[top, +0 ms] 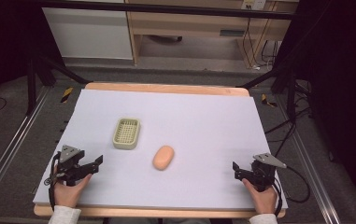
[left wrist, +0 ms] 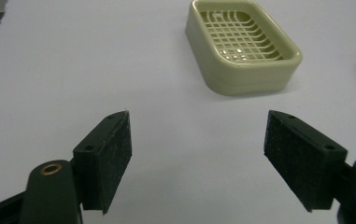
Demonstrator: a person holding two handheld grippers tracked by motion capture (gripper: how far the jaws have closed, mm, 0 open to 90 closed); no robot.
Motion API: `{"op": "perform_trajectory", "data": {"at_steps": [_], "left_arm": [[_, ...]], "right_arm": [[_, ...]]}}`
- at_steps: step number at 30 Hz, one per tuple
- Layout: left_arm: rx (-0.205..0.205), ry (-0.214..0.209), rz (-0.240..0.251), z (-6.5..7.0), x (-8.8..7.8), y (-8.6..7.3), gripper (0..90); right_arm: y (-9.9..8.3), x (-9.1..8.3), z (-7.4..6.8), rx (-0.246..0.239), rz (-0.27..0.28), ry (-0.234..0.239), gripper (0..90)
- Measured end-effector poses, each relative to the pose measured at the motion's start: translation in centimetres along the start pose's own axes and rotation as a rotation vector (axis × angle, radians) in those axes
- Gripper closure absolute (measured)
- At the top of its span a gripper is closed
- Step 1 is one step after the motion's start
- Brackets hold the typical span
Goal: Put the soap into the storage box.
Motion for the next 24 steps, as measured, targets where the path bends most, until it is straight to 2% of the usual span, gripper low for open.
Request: {"op": "perform_trajectory", "data": {"at_steps": [3, 12, 15, 19, 24], "left_arm": [[0.01, -0.016, -0.011, 0.5, 0.1, 0.0, 23.0], [0.044, -0.063, 0.003, 2.2, -0.2, 0.5, 23.4], [0.019, -0.086, 0.017, 2.6, -0.2, 0.8, 23.4], [0.036, -0.099, 0.007, 3.3, -0.1, 1.1, 23.5], [0.037, -0.116, -0.003, 3.7, 0.0, 1.2, 23.1]], "right_arm": [[-0.1, 0.0, -0.1, -0.001, -0.012, 0.002, 7.4], [0.0, -0.1, -0.4, -0.008, -0.003, -0.005, 7.2], [0.0, 0.0, -0.5, -0.019, -0.005, -0.002, 7.2], [0.1, 0.1, -0.6, -0.028, -0.004, -0.003, 7.2], [0.1, 0.0, -0.6, -0.024, 0.001, -0.004, 7.2]]}}
Point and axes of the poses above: each handheld gripper's, and its own axes: x roughly forward along the jaws, y roughly out of its top, z roughly to its right, the point moved 3 cm from there along x, roughly forward along the jaws, and after that the axes turned 4 degrees about y, right-handed, at the moved point
